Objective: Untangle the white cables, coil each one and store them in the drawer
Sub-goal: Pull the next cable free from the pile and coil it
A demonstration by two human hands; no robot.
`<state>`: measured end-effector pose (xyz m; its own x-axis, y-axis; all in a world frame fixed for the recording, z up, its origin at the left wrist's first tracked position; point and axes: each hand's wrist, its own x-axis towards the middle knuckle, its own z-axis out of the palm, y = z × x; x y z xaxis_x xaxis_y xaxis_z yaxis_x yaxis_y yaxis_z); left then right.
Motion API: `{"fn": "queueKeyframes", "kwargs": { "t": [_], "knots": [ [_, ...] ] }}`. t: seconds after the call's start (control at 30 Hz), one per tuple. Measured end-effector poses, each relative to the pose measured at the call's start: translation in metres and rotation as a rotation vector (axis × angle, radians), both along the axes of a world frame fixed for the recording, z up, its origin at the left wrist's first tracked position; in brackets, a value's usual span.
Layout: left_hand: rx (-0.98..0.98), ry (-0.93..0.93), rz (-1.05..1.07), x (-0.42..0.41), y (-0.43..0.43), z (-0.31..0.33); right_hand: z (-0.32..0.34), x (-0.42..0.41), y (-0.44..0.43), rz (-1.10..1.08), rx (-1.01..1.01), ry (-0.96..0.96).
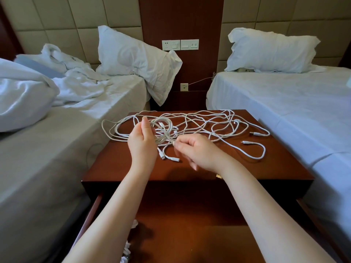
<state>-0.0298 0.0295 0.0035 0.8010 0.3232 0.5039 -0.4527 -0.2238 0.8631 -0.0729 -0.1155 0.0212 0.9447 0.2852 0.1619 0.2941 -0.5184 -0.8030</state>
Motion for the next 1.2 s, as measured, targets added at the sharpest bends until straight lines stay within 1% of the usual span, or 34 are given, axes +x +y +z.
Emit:
{"fn": "queueKeyframes", "kwargs": {
  "t": [0.07, 0.17, 0.3, 0.37, 0.43, 0.5, 0.53, 0.63, 0.77, 0.83, 0.93, 1.03, 1.13, 1.2],
  "knots": [
    [-0.05, 0.013, -0.033, 0.0, 0.001, 0.002, -0.007, 0.003, 0.002, 0.034, 0.016, 0.06],
    [-0.148, 0.068, -0.139, -0.003, -0.002, 0.005, -0.012, 0.005, 0.0, 0.075, 0.113, 0.146],
    [-0.35, 0.163, -0.455, -0.013, -0.013, 0.015, -0.015, 0.005, -0.012, 0.114, 0.25, 0.218],
    [-0.377, 0.192, -0.608, -0.018, -0.018, 0.02, -0.017, 0.005, -0.02, 0.141, 0.359, 0.24],
    [-0.36, 0.225, -0.756, -0.024, -0.021, 0.024, -0.019, 0.006, -0.029, 0.132, 0.472, 0.244],
    [-0.265, 0.238, -0.876, -0.032, -0.025, 0.028, -0.023, 0.008, -0.038, 0.067, 0.536, 0.231],
    [-0.177, 0.239, -0.9, -0.035, -0.028, 0.029, -0.023, 0.009, -0.042, 0.033, 0.559, 0.215],
    [0.097, 0.266, -0.903, -0.044, -0.035, 0.026, -0.021, 0.01, -0.048, -0.024, 0.614, 0.163],
    [0.402, 0.325, -0.862, -0.046, -0.032, 0.022, -0.011, 0.008, -0.051, -0.098, 0.645, 0.068],
    [0.525, 0.348, -0.88, -0.049, -0.033, 0.022, -0.01, 0.007, -0.052, -0.146, 0.64, 0.008],
    [0.584, 0.399, -0.948, -0.052, -0.036, 0.022, -0.008, 0.006, -0.05, -0.175, 0.622, -0.056],
    [0.61, 0.427, -0.967, -0.047, -0.03, 0.021, -0.006, 0.006, -0.047, -0.217, 0.619, -0.12],
    [0.637, 0.427, -0.934, -0.044, -0.026, 0.022, -0.002, 0.006, -0.04, -0.239, 0.609, -0.164],
    [0.644, 0.417, -0.848, -0.042, -0.027, 0.02, 0.002, 0.005, -0.039, -0.268, 0.63, -0.176]
  ]
}}
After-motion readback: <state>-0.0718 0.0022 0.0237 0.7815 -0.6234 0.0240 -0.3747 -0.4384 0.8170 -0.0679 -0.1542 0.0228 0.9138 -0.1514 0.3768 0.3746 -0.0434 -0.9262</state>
